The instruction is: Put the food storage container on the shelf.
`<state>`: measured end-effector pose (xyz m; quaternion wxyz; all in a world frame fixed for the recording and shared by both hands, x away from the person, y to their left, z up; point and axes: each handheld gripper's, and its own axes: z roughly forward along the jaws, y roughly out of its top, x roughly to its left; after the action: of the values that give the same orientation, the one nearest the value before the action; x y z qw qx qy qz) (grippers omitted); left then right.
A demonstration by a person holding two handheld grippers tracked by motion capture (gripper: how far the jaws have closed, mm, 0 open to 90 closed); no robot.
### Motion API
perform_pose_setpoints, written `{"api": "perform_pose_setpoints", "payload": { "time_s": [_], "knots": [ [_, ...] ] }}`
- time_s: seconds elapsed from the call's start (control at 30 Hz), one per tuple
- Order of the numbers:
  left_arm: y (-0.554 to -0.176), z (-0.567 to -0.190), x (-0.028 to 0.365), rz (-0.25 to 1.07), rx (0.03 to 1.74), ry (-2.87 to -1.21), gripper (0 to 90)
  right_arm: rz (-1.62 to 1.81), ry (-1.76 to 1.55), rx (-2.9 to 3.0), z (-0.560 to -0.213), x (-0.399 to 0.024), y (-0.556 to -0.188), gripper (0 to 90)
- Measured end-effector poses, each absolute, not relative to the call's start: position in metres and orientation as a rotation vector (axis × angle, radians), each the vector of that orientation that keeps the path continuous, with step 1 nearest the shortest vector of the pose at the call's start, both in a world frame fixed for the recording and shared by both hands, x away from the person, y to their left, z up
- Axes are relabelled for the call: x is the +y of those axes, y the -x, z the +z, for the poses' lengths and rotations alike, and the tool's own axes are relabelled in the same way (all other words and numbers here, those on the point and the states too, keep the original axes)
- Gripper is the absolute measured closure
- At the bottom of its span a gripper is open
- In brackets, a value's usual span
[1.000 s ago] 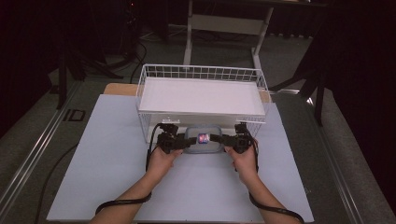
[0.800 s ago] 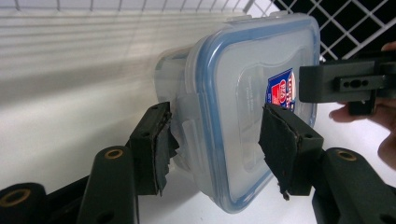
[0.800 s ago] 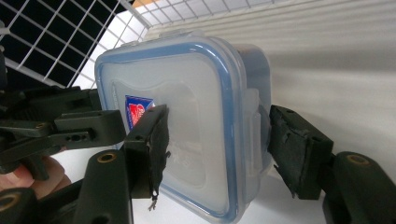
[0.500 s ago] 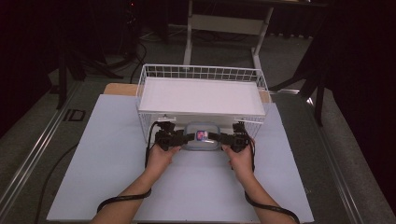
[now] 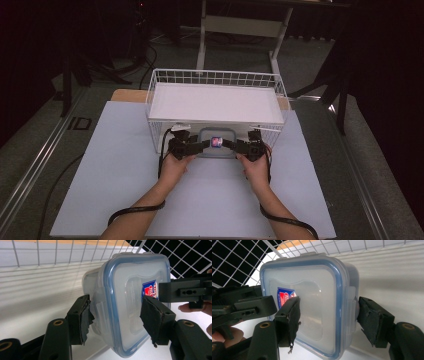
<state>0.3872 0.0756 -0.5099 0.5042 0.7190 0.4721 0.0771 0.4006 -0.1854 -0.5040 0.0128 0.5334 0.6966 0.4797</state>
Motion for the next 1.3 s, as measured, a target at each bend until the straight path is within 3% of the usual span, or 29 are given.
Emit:
{"api": "perform_pose_setpoints", "payload": {
  "time_s": [0.2, 0.47, 0.5, 0.6, 0.8, 1.0, 1.17, 1.23, 1.3],
  "knots": [
    [-0.390, -0.510, 0.078, 0.196, 1.158, -1.718, 42.5, 1.481, -1.672, 2.170, -0.502, -0.187, -0.403, 29.4],
    [-0.387, -0.509, 0.081, 0.240, 1.176, -1.709, 39.8, 1.449, -1.541, 2.152, -0.505, -0.185, -0.403, 29.8],
    [-0.385, -0.508, 0.081, 0.246, 1.161, -1.708, 38.5, 1.417, -1.651, 2.164, -0.500, -0.181, -0.395, 29.9],
    [-0.378, -0.507, 0.084, 0.237, 1.100, -1.719, 36.8, 1.399, -1.507, 2.151, -0.500, -0.182, -0.390, 29.9],
    [-0.359, -0.506, 0.092, 0.240, 1.047, -1.723, 28.9, 1.378, -1.430, 2.135, -0.494, -0.186, -0.375, 32.9],
    [-0.337, -0.499, 0.095, 0.329, 0.981, -1.747, 3.0, 1.360, -1.364, 2.173, -0.495, -0.179, -0.362, 34.6],
    [-0.317, -0.490, 0.102, 0.363, 0.906, -1.786, 1.8, 1.349, -1.332, 2.203, -0.498, -0.172, -0.355, 46.8],
    [-0.308, -0.487, 0.105, 0.349, 0.901, -1.787, 1.8, 1.328, -1.314, 2.228, -0.499, -0.169, -0.354, 58.6],
    [-0.300, -0.486, 0.109, 0.349, 0.895, -1.781, 1.8, 1.326, -1.303, 2.240, -0.500, -0.167, -0.353, 75.9]
  ]
}}
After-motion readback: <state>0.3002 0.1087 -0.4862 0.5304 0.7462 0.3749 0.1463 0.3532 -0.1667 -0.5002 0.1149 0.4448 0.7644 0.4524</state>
